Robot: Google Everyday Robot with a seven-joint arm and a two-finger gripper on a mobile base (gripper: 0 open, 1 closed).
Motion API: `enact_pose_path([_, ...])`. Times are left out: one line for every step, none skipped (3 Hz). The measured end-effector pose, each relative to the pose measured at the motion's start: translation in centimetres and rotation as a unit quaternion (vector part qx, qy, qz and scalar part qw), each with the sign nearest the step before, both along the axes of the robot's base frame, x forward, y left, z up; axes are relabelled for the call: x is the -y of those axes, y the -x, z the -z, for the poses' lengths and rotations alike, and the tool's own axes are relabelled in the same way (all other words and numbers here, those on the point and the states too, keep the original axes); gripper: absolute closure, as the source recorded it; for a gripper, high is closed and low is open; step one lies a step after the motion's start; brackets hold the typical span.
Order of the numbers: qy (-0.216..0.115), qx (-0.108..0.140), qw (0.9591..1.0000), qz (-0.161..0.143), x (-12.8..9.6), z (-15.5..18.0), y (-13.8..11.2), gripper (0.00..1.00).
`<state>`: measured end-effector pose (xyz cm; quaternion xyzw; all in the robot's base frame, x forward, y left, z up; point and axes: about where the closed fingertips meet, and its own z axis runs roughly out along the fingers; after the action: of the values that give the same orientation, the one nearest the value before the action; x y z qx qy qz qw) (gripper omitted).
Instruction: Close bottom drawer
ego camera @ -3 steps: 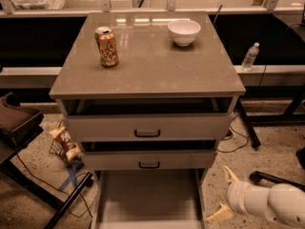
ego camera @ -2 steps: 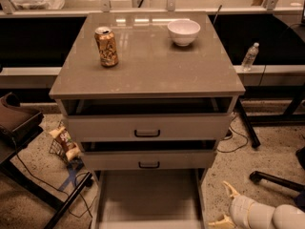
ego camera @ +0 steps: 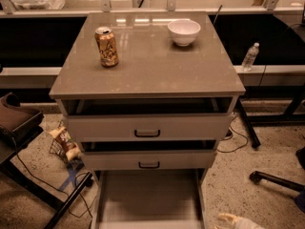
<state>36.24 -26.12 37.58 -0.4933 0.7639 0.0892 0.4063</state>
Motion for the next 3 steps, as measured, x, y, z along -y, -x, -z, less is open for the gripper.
enact_pose_path([-0.002,-0.001,1.0,-0.001,-0.2,0.1,0.0,0.87])
enact_pose_path([0.0,-0.002,1.0,-0.003,-0.5,0.3,0.0,1.0])
enact_pose_path([0.005,-0.028,0.9996,-0.006,-0.9,4.0,1.3,1.0])
